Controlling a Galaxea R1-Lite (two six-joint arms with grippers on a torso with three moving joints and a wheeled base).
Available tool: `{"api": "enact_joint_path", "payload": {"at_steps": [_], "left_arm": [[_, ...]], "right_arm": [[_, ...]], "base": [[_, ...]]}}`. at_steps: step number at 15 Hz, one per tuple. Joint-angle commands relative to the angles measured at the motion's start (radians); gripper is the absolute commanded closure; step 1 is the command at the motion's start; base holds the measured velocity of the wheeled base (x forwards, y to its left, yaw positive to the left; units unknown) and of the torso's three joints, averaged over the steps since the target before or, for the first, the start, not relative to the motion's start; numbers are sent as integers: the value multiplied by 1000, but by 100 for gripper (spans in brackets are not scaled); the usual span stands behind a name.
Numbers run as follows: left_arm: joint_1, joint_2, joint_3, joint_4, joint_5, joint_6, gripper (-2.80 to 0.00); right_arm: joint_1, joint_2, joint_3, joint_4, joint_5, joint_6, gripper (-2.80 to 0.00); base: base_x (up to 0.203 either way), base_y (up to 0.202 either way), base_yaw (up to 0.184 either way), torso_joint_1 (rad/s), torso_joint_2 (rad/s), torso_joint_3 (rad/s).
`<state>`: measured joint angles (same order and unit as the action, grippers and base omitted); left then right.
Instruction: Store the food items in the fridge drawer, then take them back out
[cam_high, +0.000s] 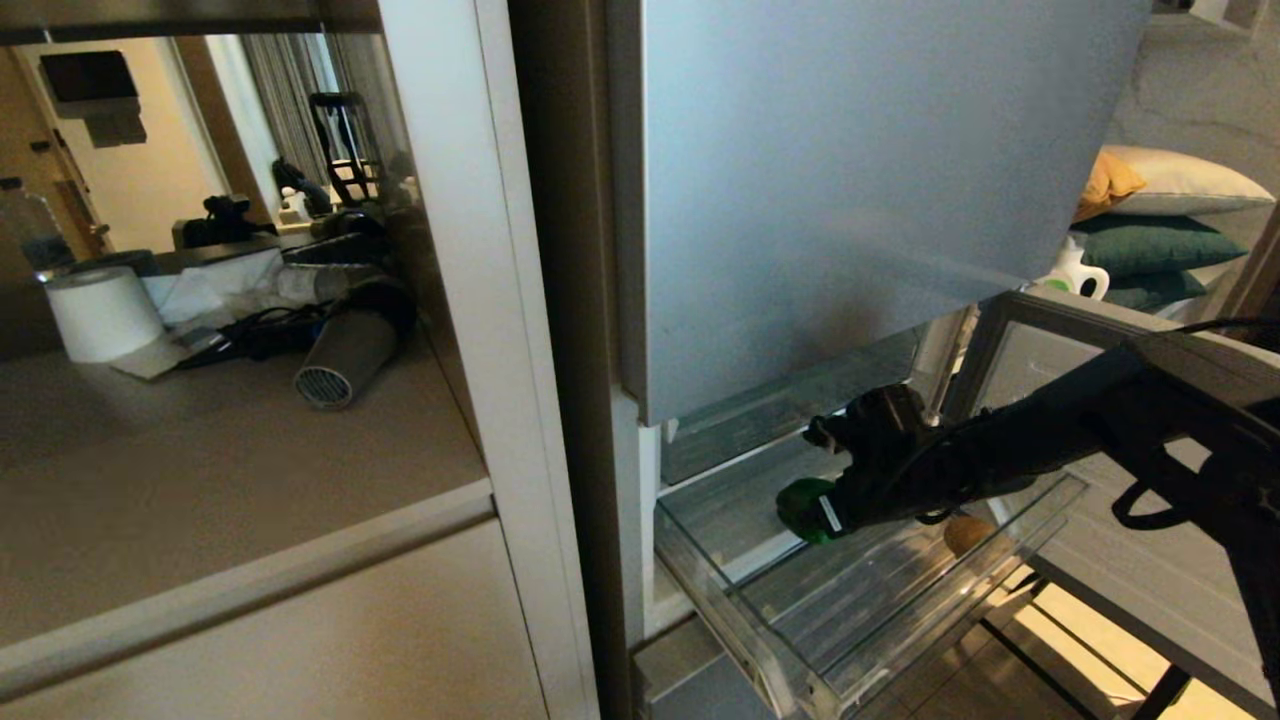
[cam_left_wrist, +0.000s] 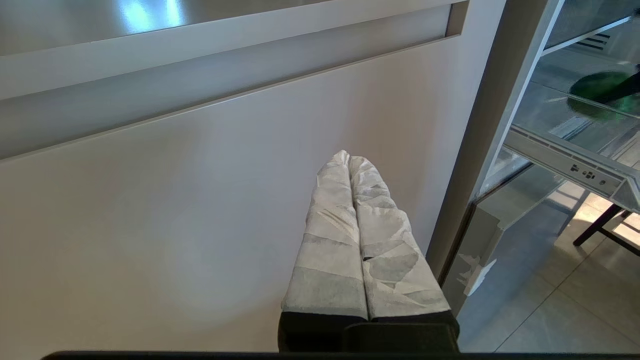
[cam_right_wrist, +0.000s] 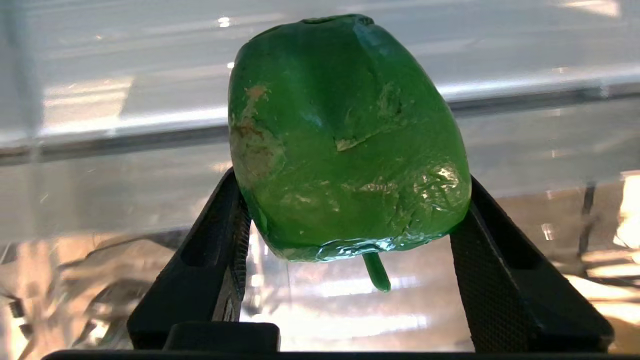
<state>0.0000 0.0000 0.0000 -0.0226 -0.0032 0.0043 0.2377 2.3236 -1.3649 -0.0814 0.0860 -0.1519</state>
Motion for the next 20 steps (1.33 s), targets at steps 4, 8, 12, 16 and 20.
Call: {"api": "enact_joint_path", "payload": {"at_steps": [4,8,12,16,20], "left_arm": [[0,2,11,0,0,0,0],[0,2,11,0,0,0,0],[0,2,11,0,0,0,0],[0,2,11,0,0,0,0],[0,2,11,0,0,0,0]], "right_arm": [[28,-125,83,-4,1,-2,0],[70,-221,163,-6,-1,0,0],[91,-346,250,-6,1,-1,0],[100,-482,360,-6,2,-1,0],[98,-686,486,-5,2,1,0]], "base": [[0,0,0,0,0,0],[0,0,0,0,0,0],[0,0,0,0,0,0],[0,0,0,0,0,0],[0,0,0,0,0,0]]}}
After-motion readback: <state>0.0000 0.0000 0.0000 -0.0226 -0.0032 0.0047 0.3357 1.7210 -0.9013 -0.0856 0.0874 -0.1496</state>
